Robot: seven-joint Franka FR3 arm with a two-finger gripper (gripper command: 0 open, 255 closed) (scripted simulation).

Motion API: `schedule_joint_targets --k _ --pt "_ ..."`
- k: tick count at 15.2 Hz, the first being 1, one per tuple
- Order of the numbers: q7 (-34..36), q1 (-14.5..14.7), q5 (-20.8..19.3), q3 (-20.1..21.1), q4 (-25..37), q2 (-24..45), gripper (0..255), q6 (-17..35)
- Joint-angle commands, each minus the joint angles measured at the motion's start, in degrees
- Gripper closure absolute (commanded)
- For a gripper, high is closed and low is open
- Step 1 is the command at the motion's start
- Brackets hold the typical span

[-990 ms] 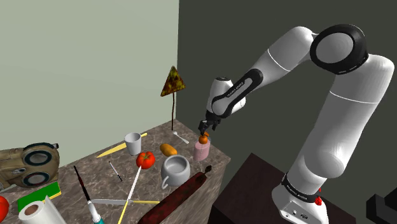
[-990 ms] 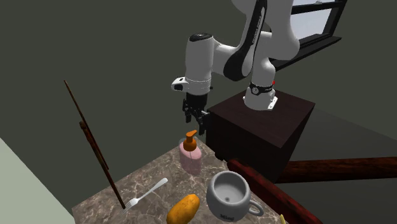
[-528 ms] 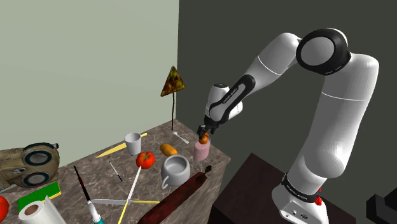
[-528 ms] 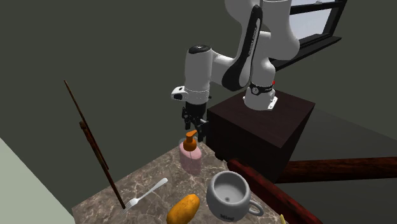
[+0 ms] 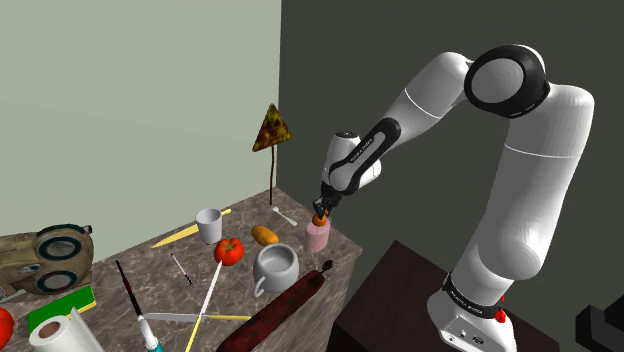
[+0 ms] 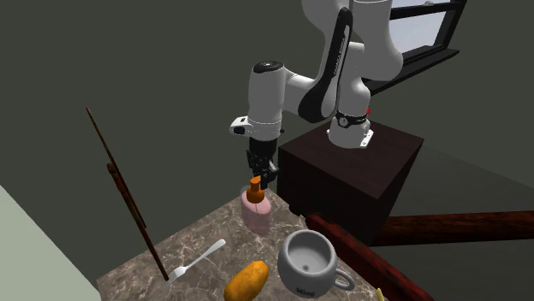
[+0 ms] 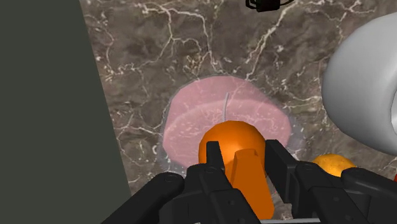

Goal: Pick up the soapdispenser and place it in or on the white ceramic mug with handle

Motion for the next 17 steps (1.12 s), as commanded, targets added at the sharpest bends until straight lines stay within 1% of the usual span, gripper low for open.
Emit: schedule_joint_targets --k 1,8,17 --pt "0.00 0.00 0.00 0.00 0.00 0.00 255 0.00" --pt "0.00 0.00 0.00 0.00 0.00 0.00 255 0.00" --pt "0.73 0.18 -0.95 -0.34 0.24 -6.89 255 -7.12"
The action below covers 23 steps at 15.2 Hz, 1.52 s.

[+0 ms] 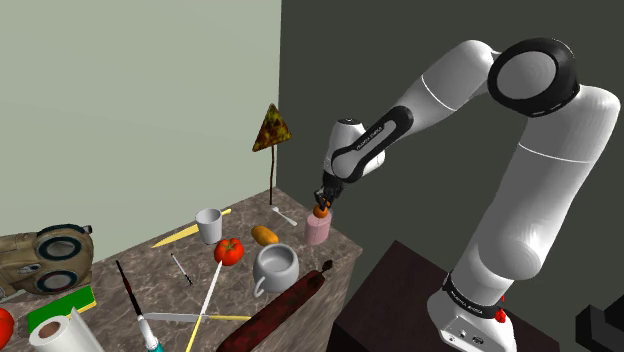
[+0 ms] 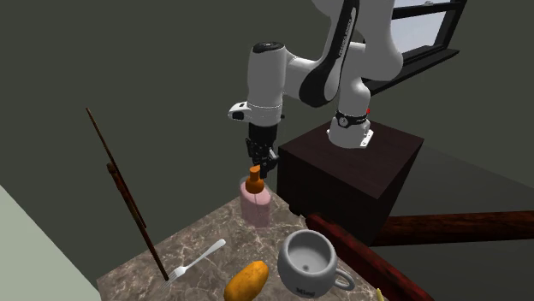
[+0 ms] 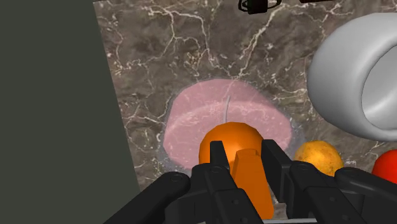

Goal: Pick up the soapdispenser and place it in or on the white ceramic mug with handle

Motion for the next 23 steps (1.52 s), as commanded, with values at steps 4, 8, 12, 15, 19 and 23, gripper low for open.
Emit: schedule_joint_targets --k 4,8,12,15,19,23 --pt "0.33 0.03 -0.42 -0.07 0.61 -3.48 255 -4.09" --pt "0.54 0.01 -0.69 -0.09 1.30 -6.08 255 -7.37" --pt "0.70 0.00 -0.90 -0.08 2.20 -8.48 255 -10.67" --pt "0.81 -0.02 -1.03 -0.06 3.01 -10.14 255 -13.14" --pt "0.92 -0.04 -1.17 -0.04 4.27 -12.17 255 -16.43" --pt "1.02 -0.06 -1.27 -0.01 5.74 -13.99 255 -19.71"
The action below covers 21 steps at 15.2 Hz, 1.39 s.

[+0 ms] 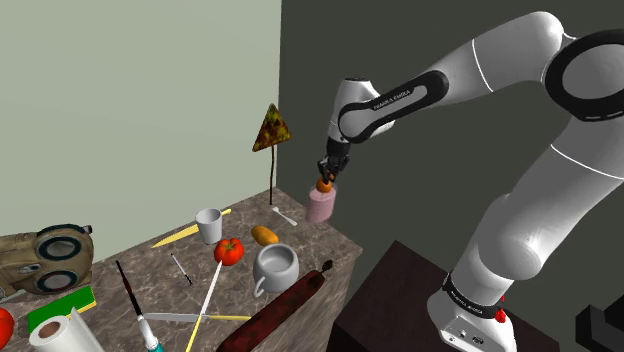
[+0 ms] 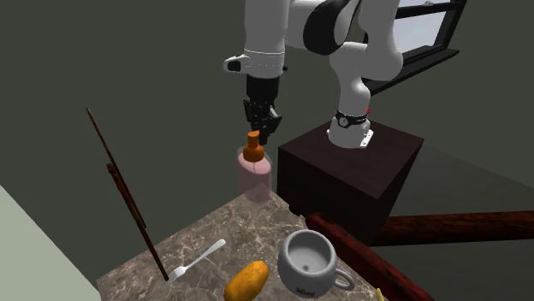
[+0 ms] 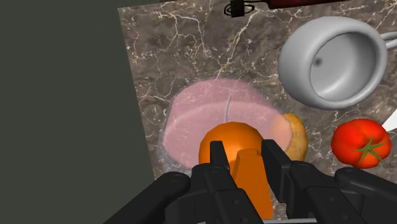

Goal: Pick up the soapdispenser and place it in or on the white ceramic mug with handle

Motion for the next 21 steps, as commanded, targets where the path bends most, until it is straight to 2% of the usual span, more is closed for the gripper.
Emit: schedule_joint_targets --k 1,10,21 --pt "-0.11 -0.08 -0.05 -0.08 0.60 -0.90 255 -1.50" --pt "12.68 5.18 0.07 7.58 5.96 -1.94 255 -7.92" --pt "26.95 10.73 -1.06 15.77 18.97 3.13 255 -16.14"
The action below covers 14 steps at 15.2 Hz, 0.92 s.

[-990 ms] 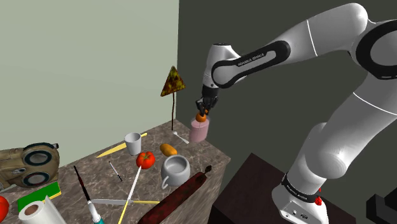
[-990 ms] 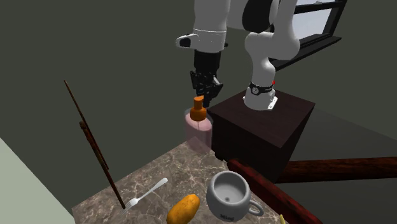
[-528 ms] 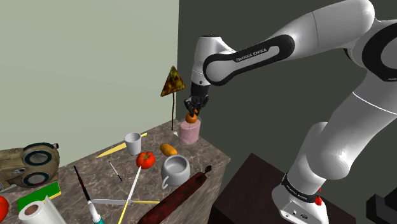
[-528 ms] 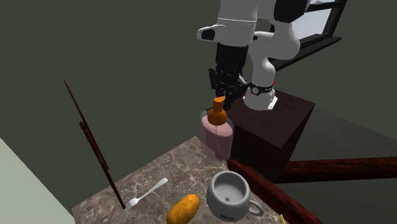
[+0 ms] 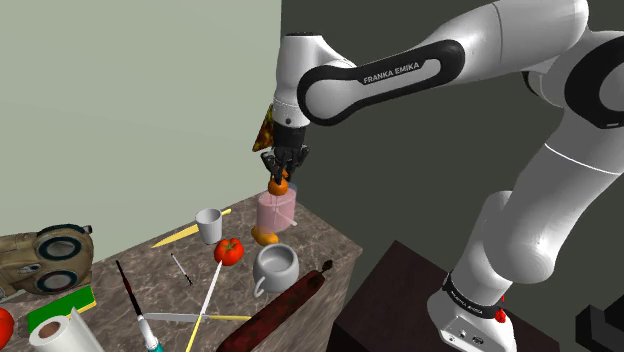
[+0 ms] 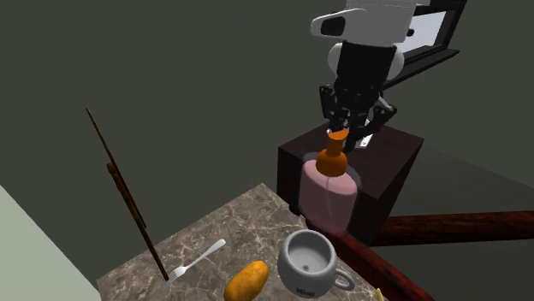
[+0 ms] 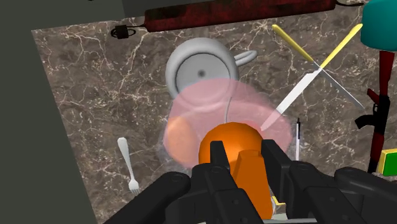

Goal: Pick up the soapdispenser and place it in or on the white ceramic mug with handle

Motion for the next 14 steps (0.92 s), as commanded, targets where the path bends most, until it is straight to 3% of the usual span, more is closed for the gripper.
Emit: schedule_joint_targets --k 1,14 --pt "1.50 0.55 -0.25 0.76 0.59 0.89 255 0.24" --pt "2.63 0.57 -1.47 0.97 -5.80 4.46 255 10.07"
